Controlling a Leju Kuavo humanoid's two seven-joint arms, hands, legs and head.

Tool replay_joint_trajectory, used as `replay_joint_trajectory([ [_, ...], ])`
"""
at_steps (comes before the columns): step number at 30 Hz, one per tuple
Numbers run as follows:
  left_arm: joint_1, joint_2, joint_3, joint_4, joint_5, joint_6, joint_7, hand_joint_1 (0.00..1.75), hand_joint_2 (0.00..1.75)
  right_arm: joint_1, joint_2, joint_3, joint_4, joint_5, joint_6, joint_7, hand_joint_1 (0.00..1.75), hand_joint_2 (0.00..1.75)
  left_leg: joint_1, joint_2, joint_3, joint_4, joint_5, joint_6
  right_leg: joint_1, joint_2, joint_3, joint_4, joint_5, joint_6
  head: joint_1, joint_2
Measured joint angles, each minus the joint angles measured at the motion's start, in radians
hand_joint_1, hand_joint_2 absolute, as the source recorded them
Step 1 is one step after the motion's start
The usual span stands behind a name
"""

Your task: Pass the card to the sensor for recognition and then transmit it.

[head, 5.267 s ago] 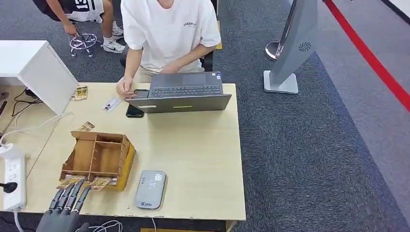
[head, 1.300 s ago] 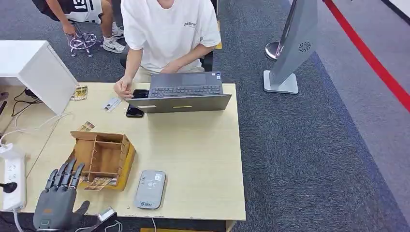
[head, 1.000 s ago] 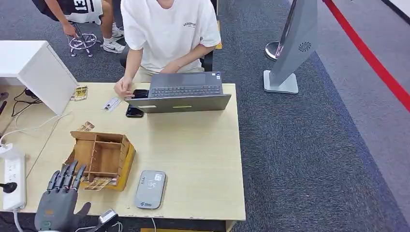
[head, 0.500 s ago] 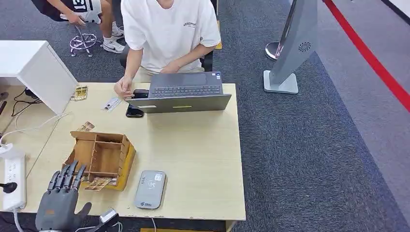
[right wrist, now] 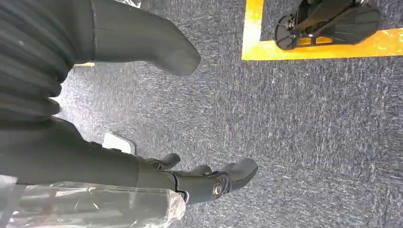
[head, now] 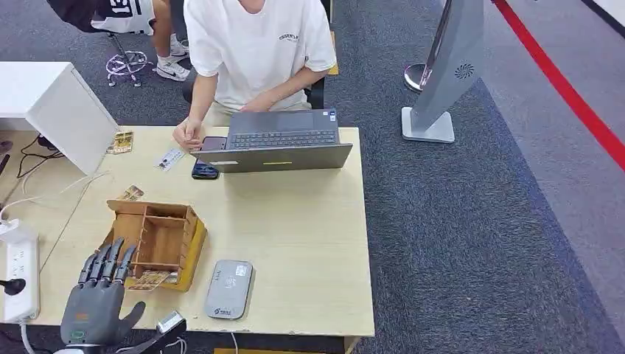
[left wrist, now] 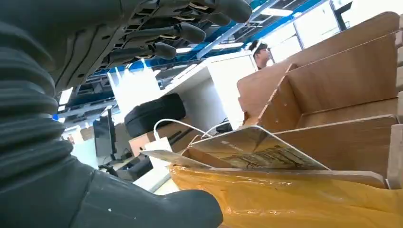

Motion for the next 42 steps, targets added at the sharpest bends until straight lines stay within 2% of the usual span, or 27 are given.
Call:
replay_joint_trajectory([
  [6, -0.001, 0.0, -0.002, 0.0, 0.0, 0.0, 0.003, 0.0, 1.75, 0.0, 0.0, 0.0, 0.0, 0.0, 0.0, 0.0, 0.0, 1.75, 0.0, 0.0, 0.0, 0.0, 0.0, 0.0, 0.0, 0.0, -0.001, 0.0, 0.0, 0.0, 0.0, 0.0],
  [15, -0.008, 0.003, -0.026, 0.0, 0.0, -0.006, 0.039, 0.0, 1.75, 0.0, 0.0, 0.002, 0.0, 0.001, 0.0, 0.006, 0.0, 1.75, 0.0, 0.0, 0.0, 0.0, 0.0, 0.0, 0.0, 0.0, 0.0, 0.0, 0.0, 0.0, 0.0, 0.0],
  [34, -0.027, 0.015, -0.031, 0.0, 0.0, -0.024, 0.053, 0.0, 1.75, 0.014, 0.0, 0.023, -0.024, -0.001, 0.007, 0.027, 0.0, 1.75, 0.0, 0.0, 0.0, 0.0, 0.0, 0.0, 0.0, 0.0, 0.0, 0.0, 0.0, 0.0, 0.0, 0.0],
  [35, -0.027, 0.016, -0.031, 0.0, 0.0, -0.024, 0.053, 1.75, 1.75, 0.015, 0.0, 0.023, -0.025, -0.001, 0.007, 0.027, 0.0, 1.75, 0.0, 0.0, 0.0, 0.0, 0.0, 0.0, 0.0, 0.0, 0.0, 0.0, 0.0, 0.0, 0.0, 0.0],
  [42, -0.024, 0.014, -0.031, -0.005, 0.011, -0.07, 0.04, 1.75, 1.75, 0.016, 0.0, 0.023, -0.035, 0.002, 0.019, 0.031, 0.0, 1.75, 0.0, 0.0, 0.0, 0.0, 0.0, 0.0, 0.0, 0.0, 0.001, 0.0, 0.0, 0.0, 0.0, 0.0],
])
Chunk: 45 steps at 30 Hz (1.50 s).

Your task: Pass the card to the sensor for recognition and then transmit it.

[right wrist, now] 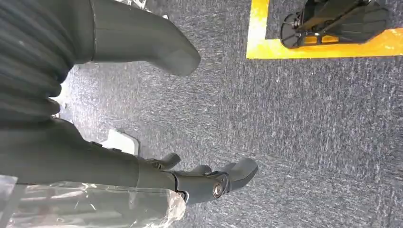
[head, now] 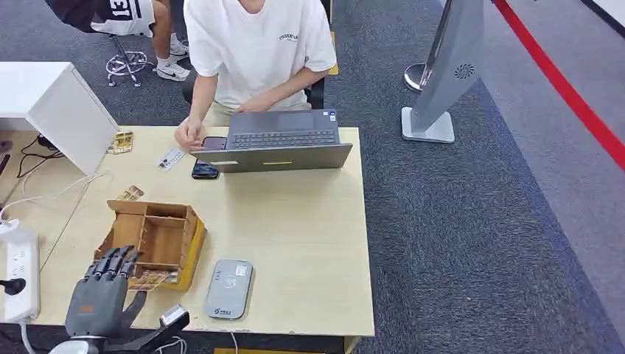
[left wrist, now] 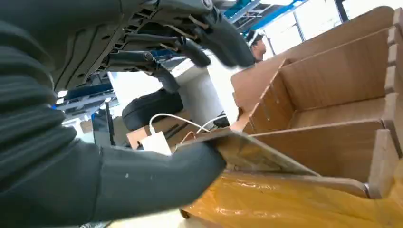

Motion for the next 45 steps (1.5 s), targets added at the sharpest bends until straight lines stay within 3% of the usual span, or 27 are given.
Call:
replay_joint_trajectory([
  [10, 0.001, -0.021, 0.005, -0.009, 0.006, -0.041, -0.021, 1.75, 1.75, 0.002, 0.0, 0.0, -0.012, 0.01, 0.007, 0.003, 0.0, 1.75, 0.0, 0.0, 0.0, 0.0, 0.0, 0.0, 0.0, 0.0, 0.0, 0.0, 0.0, 0.0, 0.0, 0.0],
  [33, 0.0, -0.04, 0.01, -0.013, 0.005, -0.043, -0.024, 1.75, 1.75, 0.003, 0.0, 0.0, -0.018, 0.01, 0.01, 0.003, 0.0, 1.75, 0.0, 0.0, 0.0, 0.0, 0.0, 0.0, 0.0, 0.0, 0.0, 0.0, 0.0, 0.0, 0.0, 0.0],
  [45, 0.001, -0.075, 0.034, -0.053, 0.007, -0.093, -0.031, 1.75, 1.75, 0.004, 0.0, 0.0, -0.024, 0.016, 0.018, 0.005, 0.0, 1.75, 0.0, 0.0, 0.0, 0.0, 0.0, 0.0, 0.0, 0.0, 0.0, 0.0, 0.0, 0.0, 0.0, 0.0],
])
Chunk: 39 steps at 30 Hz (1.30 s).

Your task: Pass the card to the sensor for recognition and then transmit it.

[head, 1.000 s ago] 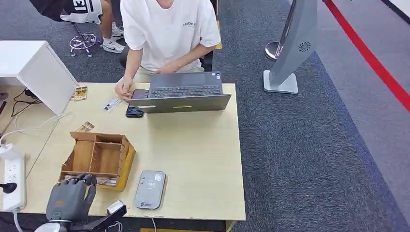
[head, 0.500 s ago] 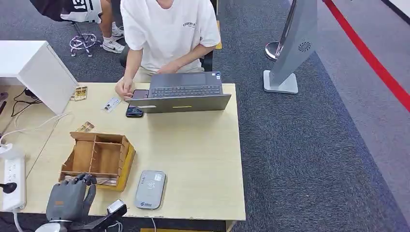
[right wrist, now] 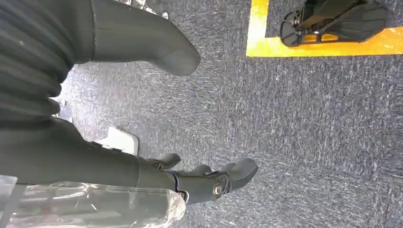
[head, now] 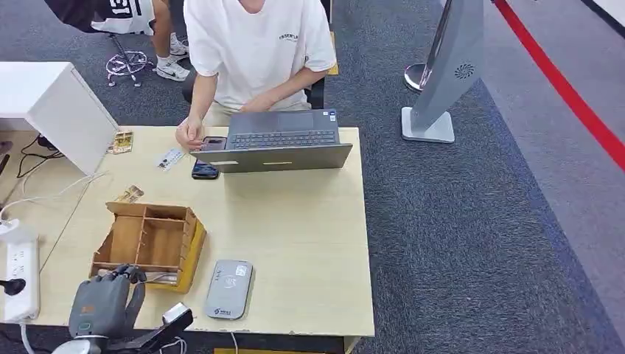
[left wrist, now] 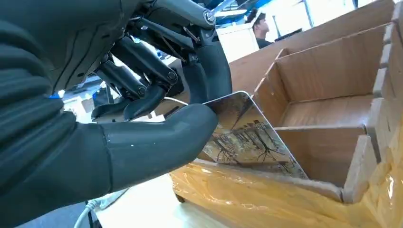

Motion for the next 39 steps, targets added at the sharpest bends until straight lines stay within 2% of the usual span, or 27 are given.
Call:
replay_joint_trajectory([
  [2, 0.001, -0.012, 0.0, -0.024, 0.001, -0.001, 0.0, 1.75, 1.75, 0.0, 0.0, 0.0, -0.002, 0.0, 0.0, 0.001, 0.0, 1.75, 0.0, 0.0, 0.0, 0.0, 0.0, 0.0, 0.0, 0.0, 0.0, 0.0, 0.0, 0.0, 0.0, 0.0],
  [6, 0.001, -0.033, 0.0, -0.109, 0.013, -0.047, 0.008, 1.75, 1.75, 0.001, 0.0, 0.0, -0.008, 0.001, 0.004, 0.007, 0.0, 1.75, 0.0, 0.0, 0.0, 0.0, 0.0, 0.0, 0.0, 0.0, 0.0, 0.0, 0.0, 0.0, 0.0, 0.0],
  [11, 0.001, -0.048, 0.0, -0.165, 0.015, -0.055, 0.008, 1.75, 1.75, 0.002, 0.0, 0.0, -0.011, 0.001, 0.004, 0.009, 0.0, 1.75, 0.0, 0.0, 0.0, 0.0, 0.0, 0.0, 0.0, 0.0, 0.0, 0.0, 0.0, 0.0, 0.0, 0.0],
  [39, 0.001, -0.064, 0.0, -0.201, 0.015, -0.056, 0.008, 1.75, 1.75, 0.005, 0.0, 0.0, -0.016, 0.001, 0.004, 0.009, 0.0, 1.75, 0.0, 0.0, 0.0, 0.0, 0.0, 0.0, 0.0, 0.0, 0.0, 0.0, 0.0, 0.0, 0.0, 0.0],
])
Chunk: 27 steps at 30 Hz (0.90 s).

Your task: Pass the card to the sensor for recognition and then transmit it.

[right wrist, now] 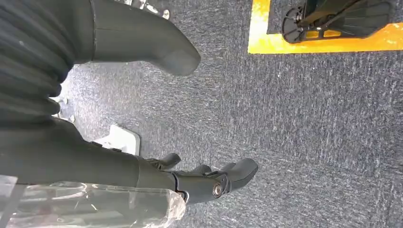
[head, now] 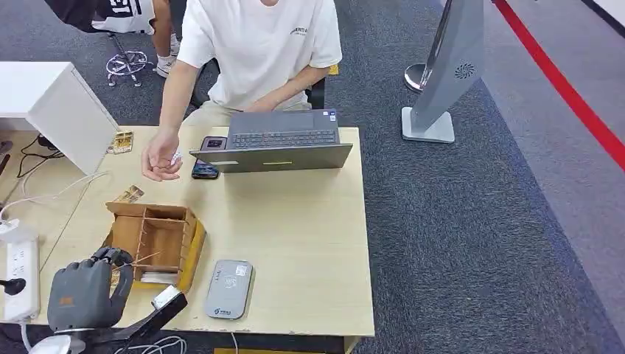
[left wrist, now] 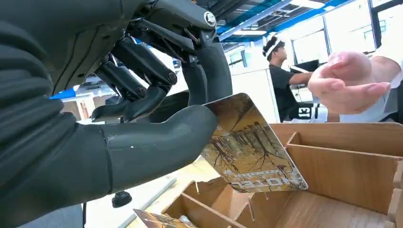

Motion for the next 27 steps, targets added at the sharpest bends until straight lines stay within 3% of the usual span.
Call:
replay_joint_trajectory([
  [9, -0.001, -0.001, 0.0, -0.002, -0.001, 0.002, 0.008, 1.75, 1.75, 0.0, 0.0, 0.0, 0.0, 0.001, 0.002, 0.001, 0.0, 1.75, 0.0, 0.0, 0.001, 0.0, 0.0, 0.0, 0.0, 0.0, -0.002, 0.0, 0.0, 0.0, 0.0, 0.0],
  [10, -0.018, 0.014, -0.003, -0.006, -0.011, 0.0, 0.062, 1.75, 1.75, 0.0, 0.0, 0.0, 0.001, 0.009, 0.016, 0.006, 0.0, 1.75, 0.0, 0.0, 0.003, 0.001, 0.0, 0.0, 0.0, 0.0, -0.007, -0.001, 0.0, 0.0, 0.0, 0.0],
  [11, -0.081, 0.062, -0.026, -0.011, -0.021, -0.055, 0.158, 1.75, 1.75, -0.006, 0.0, -0.006, 0.006, 0.033, 0.03, 0.006, 0.0, 1.75, 0.001, -0.003, 0.001, 0.002, 0.003, 0.0, 0.0, -0.003, -0.008, -0.001, 0.0, 0.0, 0.0, 0.0],
  [13, -0.317, 0.157, -0.096, -0.007, -0.032, -0.228, 0.343, 1.75, 1.75, -0.041, 0.0, -0.035, 0.041, 0.091, 0.031, -0.015, 0.0, 1.75, 0.004, -0.017, -0.01, 0.002, 0.01, -0.001, 0.002, -0.016, -0.01, 0.0, 0.005, -0.003, 0.001, 0.0],
  [14, -0.403, 0.201, -0.136, -0.002, -0.033, -0.295, 0.397, 1.75, 1.75, -0.054, 0.0, -0.055, 0.06, 0.125, 0.028, -0.029, 0.0, 1.75, 0.003, -0.018, -0.01, 0.0, 0.011, -0.002, 0.003, -0.018, -0.007, 0.001, 0.005, -0.003, 0.001, 0.0],
  [17, -0.524, 0.263, -0.198, -0.002, -0.034, -0.313, 0.407, 1.75, 1.75, -0.069, -0.002, -0.1, 0.097, 0.171, 0.016, -0.039, 0.0, 1.75, 0.002, -0.011, -0.004, 0.0, 0.011, -0.003, 0.002, -0.011, -0.003, 0.002, 0.007, -0.004, -0.002, 0.0],
  [23, -0.572, 0.327, -0.25, -0.002, -0.034, -0.301, 0.42, 1.75, 1.75, -0.078, -0.002, -0.148, 0.141, 0.18, 0.014, -0.042, 0.0, 1.75, 0.002, -0.005, -0.007, 0.0, 0.011, -0.003, 0.002, -0.005, -0.007, 0.002, 0.009, -0.003, -0.001, 0.0],
  [27, -0.572, 0.346, -0.26, -0.002, -0.034, -0.301, 0.43, 1.75, 1.75, -0.08, -0.002, -0.159, 0.151, 0.188, 0.013, -0.05, 0.0, 1.75, 0.002, -0.005, -0.007, 0.0, 0.011, -0.004, 0.002, -0.004, -0.008, 0.002, 0.008, -0.003, 0.0, 0.0],
])
